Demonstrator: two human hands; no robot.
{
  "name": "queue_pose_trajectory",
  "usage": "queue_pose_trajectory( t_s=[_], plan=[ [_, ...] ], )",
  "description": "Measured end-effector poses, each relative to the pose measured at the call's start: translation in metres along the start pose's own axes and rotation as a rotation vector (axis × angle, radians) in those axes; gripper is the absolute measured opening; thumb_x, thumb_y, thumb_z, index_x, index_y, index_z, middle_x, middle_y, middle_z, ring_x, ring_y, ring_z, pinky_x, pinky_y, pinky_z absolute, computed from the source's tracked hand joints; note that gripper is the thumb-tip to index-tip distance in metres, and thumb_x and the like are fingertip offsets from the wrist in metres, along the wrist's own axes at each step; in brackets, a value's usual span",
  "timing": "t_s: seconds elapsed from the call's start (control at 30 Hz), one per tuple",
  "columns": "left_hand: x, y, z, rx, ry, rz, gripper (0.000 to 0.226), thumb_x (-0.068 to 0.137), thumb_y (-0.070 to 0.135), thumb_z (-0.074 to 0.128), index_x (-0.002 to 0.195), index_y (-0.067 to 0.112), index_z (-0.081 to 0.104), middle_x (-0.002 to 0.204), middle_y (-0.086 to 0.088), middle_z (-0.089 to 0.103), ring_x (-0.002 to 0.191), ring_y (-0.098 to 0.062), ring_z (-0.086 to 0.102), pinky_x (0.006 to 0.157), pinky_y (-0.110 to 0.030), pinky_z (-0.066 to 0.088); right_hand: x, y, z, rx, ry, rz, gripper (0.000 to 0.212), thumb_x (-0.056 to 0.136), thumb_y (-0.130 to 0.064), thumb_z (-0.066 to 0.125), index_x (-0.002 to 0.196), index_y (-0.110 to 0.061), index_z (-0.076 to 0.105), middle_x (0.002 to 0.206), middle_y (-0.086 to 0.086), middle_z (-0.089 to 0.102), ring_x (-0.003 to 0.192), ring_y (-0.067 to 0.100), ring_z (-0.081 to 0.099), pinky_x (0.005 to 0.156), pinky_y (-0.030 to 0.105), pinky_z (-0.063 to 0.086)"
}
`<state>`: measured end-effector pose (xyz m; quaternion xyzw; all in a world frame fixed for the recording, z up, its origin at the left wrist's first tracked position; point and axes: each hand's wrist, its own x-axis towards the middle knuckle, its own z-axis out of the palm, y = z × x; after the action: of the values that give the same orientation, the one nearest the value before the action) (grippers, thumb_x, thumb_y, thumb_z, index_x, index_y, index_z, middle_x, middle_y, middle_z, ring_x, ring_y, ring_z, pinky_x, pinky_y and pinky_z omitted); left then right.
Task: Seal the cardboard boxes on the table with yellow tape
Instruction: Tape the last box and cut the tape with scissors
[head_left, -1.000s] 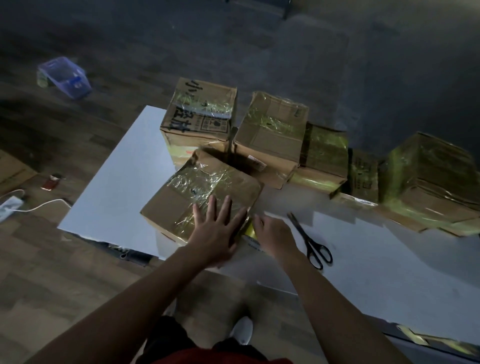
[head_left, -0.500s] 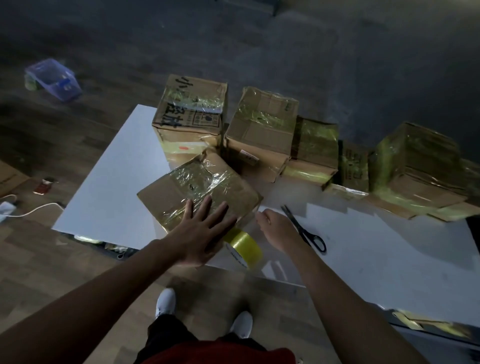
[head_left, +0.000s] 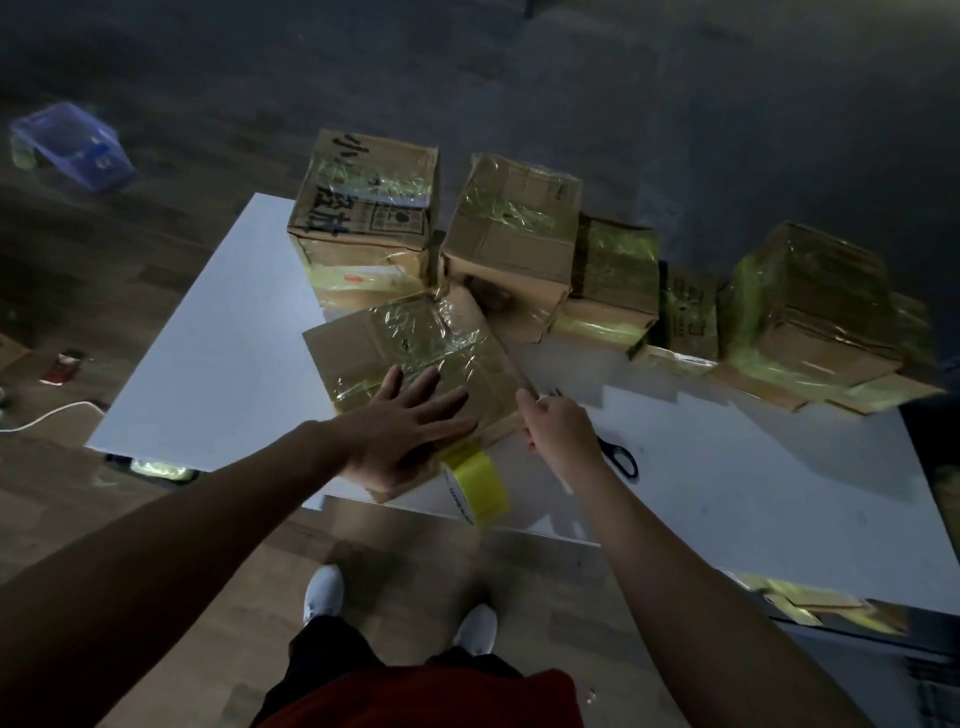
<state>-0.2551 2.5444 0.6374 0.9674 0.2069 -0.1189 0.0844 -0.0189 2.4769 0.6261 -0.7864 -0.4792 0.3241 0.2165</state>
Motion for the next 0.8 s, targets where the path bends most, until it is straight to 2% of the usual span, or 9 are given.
queue_pose_trajectory(
  t_s=[0.2,0.3,0.37,0.4,0.47,0.57,0.67,0.73,0.8],
  plan=[
    [0.005,0.012,-0.013,0.081,-0.091,-0.076,0.083,0.094,0.037,0.046,0.147,0.04,-0.018,0.16,-0.001,-0.019,0.144,-0.033,-0.023,0.115,-0.063,-0.004,-0.003,0.002,-0.004,-0.003,-0.008,-0.002,0.06,0.099,-0.045,0.036,0.075,0.002,0.065,0.073,0.022,0.066,0.069,0.036,0.064,0.072,0.049,0.055],
    [0.015,0.035,-0.02,0.094,-0.067,-0.148,0.081,0.089,0.026,0.054,0.154,0.024,0.006,0.163,-0.005,-0.003,0.148,-0.03,-0.01,0.119,-0.056,0.003,-0.007,0.018,-0.012,-0.007,0.029,0.046,0.05,0.1,-0.037,0.036,0.082,0.001,0.064,0.079,0.019,0.066,0.077,0.034,0.062,0.074,0.042,0.052],
    [0.025,0.05,-0.022,0.001,0.068,-0.162,0.073,0.086,0.016,0.056,0.151,0.015,0.024,0.161,-0.009,0.015,0.149,-0.03,0.005,0.118,-0.051,0.013,-0.012,0.032,-0.02,-0.102,0.059,0.067,0.039,0.099,-0.031,0.039,0.089,0.0,0.061,0.083,0.014,0.062,0.079,0.03,0.058,0.068,0.034,0.046],
    [0.029,0.057,-0.023,-0.051,0.149,-0.157,0.068,0.082,0.011,0.057,0.147,0.01,0.035,0.156,-0.012,0.027,0.147,-0.032,0.016,0.116,-0.049,0.021,-0.014,0.039,-0.025,-0.176,0.078,0.067,0.032,0.098,-0.027,0.04,0.094,-0.002,0.06,0.086,0.012,0.06,0.08,0.029,0.055,0.066,0.032,0.042],
    [0.038,0.065,-0.023,-0.142,0.265,-0.144,0.059,0.076,0.006,0.062,0.135,0.005,0.051,0.143,-0.016,0.046,0.138,-0.036,0.036,0.106,-0.048,0.036,-0.017,0.055,-0.032,-0.315,0.123,0.071,0.022,0.096,-0.022,0.044,0.101,-0.006,0.059,0.098,0.013,0.059,0.088,0.03,0.056,0.07,0.034,0.045],
    [0.046,0.076,-0.022,-0.241,0.379,-0.159,0.049,0.075,0.003,0.064,0.124,0.003,0.059,0.128,-0.017,0.058,0.114,-0.038,0.054,0.085,-0.046,0.049,-0.021,0.077,-0.035,-0.469,0.122,0.13,0.021,0.094,-0.02,0.051,0.112,-0.009,0.055,0.111,0.014,0.053,0.104,0.033,0.052,0.081,0.04,0.047],
    [0.05,0.082,-0.021,-0.268,0.433,-0.179,0.04,0.073,0.002,0.062,0.113,0.002,0.063,0.11,-0.017,0.062,0.096,-0.037,0.056,0.074,-0.044,0.051,-0.023,0.092,-0.031,-0.516,0.031,0.187,0.03,0.096,-0.022,0.05,0.122,-0.008,0.048,0.118,0.017,0.05,0.109,0.034,0.052,0.084,0.04,0.046],
    [0.05,0.082,-0.019,-0.27,0.434,-0.196,0.036,0.072,0.001,0.062,0.107,0.001,0.064,0.101,-0.017,0.061,0.091,-0.037,0.056,0.069,-0.044,0.053,-0.021,0.096,-0.029,-0.489,-0.021,0.191,0.03,0.096,-0.019,0.05,0.123,-0.006,0.046,0.119,0.017,0.051,0.107,0.035,0.055,0.083,0.039,0.046],
    [0.05,0.083,-0.019,-0.285,0.432,-0.235,0.034,0.073,0.001,0.061,0.106,0.001,0.063,0.099,-0.018,0.058,0.09,-0.038,0.056,0.067,-0.045,0.053,-0.018,0.099,-0.027,-0.487,-0.005,0.172,0.028,0.096,-0.019,0.049,0.121,-0.006,0.048,0.117,0.016,0.054,0.105,0.034,0.056,0.081,0.038,0.047]
  ],
)
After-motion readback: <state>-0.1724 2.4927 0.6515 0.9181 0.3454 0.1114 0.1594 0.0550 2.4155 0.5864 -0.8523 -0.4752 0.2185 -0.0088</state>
